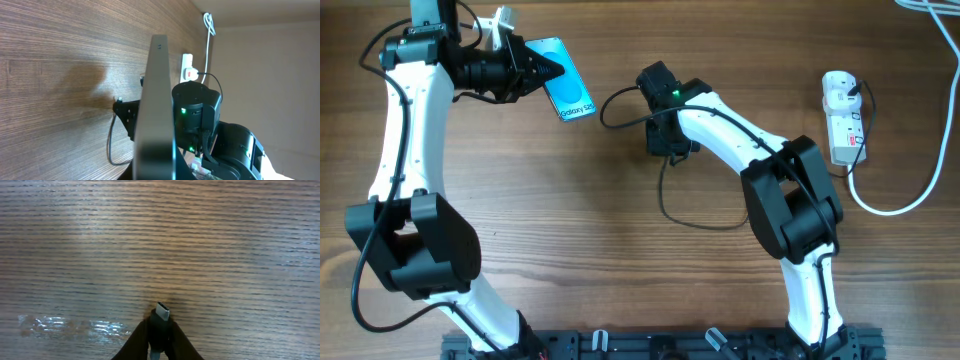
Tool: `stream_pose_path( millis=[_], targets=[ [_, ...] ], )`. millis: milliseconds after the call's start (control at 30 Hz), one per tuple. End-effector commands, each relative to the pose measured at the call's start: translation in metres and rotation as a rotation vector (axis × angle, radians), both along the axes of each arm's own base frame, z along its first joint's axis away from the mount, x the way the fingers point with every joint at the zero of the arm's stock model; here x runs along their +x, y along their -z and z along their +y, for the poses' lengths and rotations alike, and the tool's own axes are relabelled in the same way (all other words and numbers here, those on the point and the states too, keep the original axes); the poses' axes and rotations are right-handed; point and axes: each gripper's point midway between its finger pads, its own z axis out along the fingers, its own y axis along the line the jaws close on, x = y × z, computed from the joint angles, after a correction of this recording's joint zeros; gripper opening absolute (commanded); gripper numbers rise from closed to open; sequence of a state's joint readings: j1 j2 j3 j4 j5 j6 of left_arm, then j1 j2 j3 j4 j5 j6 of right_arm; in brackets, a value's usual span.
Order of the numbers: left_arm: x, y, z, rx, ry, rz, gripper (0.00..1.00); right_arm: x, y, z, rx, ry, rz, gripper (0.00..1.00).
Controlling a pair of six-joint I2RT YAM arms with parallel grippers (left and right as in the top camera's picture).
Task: Plug charger to phone and switch on socket
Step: 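Lift the plug with the right gripper toward the phone's bottom port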
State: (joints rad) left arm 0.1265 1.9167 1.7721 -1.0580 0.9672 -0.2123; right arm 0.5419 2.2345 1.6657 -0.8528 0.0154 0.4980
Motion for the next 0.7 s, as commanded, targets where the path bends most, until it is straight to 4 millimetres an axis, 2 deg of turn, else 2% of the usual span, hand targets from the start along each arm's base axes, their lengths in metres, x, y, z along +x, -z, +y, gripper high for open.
stream_pose_path(
  millis=[0, 100, 200, 233, 367, 433, 500, 533, 600, 667],
  targets=[
    [-0.001, -0.013, -0.001, -0.031, 0.006, -0.023, 0.04, -0.015, 0.03, 0.005, 0.016, -0.011, 0.096, 0.04],
    [-0.001, -0.013, -0.002, -0.031, 0.005, -0.023, 0.04, -0.008, 0.013, 0.006, 0.035, -0.005, 0.07, 0.04],
    [-0.002, -0.013, -0.002, -0.033, 0.006, -0.017, 0.04, 0.003, -0.026, 0.007, 0.135, 0.002, 0.027, 0.04],
    [-0.002, -0.013, -0.002, -0.036, 0.007, -0.016, 0.04, 0.006, -0.043, 0.01, 0.194, -0.027, 0.012, 0.04],
    [-0.005, -0.022, -0.011, -0.086, 0.05, -0.048, 0.04, 0.009, -0.148, 0.015, 0.454, -0.202, -0.138, 0.05],
    [-0.01, -0.037, -0.022, -0.155, 0.132, -0.136, 0.04, -0.001, -0.204, 0.011, 0.556, -0.283, -0.229, 0.05],
    [-0.017, -0.052, -0.033, -0.227, 0.209, -0.218, 0.04, -0.018, -0.247, -0.001, 0.621, -0.294, -0.275, 0.05],
    [-0.019, -0.055, -0.037, -0.241, 0.229, -0.238, 0.04, -0.027, -0.259, -0.004, 0.647, -0.315, -0.286, 0.05],
    [-0.023, -0.058, -0.049, -0.253, 0.274, -0.272, 0.04, -0.06, -0.287, -0.014, 0.713, -0.357, -0.317, 0.05],
    [-0.03, -0.059, -0.065, -0.259, 0.331, -0.308, 0.04, -0.08, -0.295, -0.021, 0.743, -0.338, -0.38, 0.05]
  ],
)
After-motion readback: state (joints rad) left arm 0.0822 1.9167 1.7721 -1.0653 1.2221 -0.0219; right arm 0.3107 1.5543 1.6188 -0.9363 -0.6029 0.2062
